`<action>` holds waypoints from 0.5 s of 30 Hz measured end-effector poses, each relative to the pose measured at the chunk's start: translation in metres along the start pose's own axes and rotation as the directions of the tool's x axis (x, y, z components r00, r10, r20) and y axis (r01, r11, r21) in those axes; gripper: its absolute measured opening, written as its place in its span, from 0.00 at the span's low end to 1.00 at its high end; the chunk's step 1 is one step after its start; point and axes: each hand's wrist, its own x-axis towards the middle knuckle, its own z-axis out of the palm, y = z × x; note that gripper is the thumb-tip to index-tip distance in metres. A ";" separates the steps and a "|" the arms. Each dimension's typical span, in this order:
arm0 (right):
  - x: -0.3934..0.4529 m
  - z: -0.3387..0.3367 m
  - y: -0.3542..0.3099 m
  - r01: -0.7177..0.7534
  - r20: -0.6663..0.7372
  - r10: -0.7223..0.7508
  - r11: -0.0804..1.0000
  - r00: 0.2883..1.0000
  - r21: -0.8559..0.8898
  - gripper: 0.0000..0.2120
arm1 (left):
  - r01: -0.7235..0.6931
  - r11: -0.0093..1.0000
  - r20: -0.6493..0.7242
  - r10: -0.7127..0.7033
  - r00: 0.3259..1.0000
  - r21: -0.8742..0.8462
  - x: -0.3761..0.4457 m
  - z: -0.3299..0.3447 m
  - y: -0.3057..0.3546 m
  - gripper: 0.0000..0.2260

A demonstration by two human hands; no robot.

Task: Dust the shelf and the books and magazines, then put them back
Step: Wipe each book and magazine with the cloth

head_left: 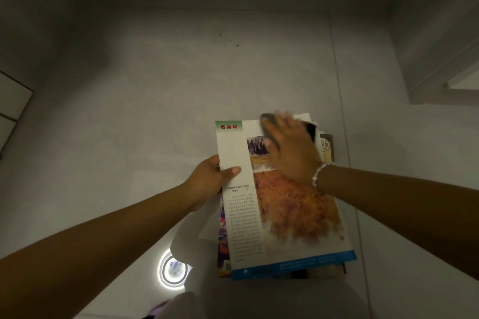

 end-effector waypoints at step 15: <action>0.009 0.003 -0.028 0.146 0.060 -0.147 0.989 0.987 0.021 0.25 | 0.026 0.998 0.015 -0.025 1.000 -0.063 0.005 -0.001 -0.004 0.12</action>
